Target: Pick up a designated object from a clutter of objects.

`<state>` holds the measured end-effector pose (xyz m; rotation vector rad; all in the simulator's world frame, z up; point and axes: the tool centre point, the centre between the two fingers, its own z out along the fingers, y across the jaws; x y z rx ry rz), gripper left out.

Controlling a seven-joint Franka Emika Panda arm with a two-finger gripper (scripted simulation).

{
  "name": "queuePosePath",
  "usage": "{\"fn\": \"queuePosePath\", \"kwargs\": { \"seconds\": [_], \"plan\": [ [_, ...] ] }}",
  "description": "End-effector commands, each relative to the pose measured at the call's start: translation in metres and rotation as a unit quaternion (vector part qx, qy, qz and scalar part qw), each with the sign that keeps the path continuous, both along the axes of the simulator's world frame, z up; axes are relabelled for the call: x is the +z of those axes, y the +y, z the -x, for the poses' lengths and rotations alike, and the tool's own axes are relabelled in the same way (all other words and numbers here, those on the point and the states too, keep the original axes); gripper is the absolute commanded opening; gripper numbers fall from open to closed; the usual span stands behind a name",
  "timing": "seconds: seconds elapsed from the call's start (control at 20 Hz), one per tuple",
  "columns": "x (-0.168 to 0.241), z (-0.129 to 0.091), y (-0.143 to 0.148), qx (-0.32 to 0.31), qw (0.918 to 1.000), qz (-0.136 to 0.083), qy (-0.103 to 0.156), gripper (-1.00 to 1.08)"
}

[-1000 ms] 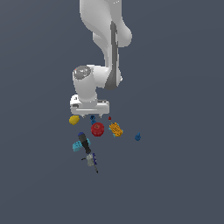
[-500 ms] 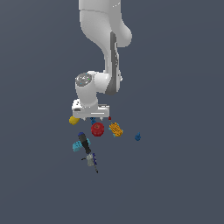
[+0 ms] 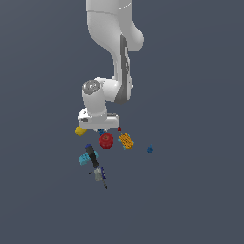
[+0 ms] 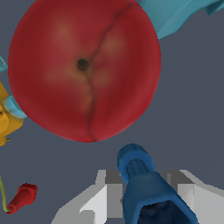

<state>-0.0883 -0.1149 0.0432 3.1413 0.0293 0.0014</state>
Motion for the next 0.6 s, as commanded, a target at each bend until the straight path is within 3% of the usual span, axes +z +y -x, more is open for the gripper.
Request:
{"fn": "queuePosePath", "kwargs": {
  "seconds": [0.0, 0.55],
  "plan": [
    [0.0, 0.0, 0.0, 0.0, 1.0, 0.0, 0.0, -1.0],
    [0.023, -0.006, -0.005, 0.0, 1.0, 0.0, 0.0, -1.0]
  ]
}}
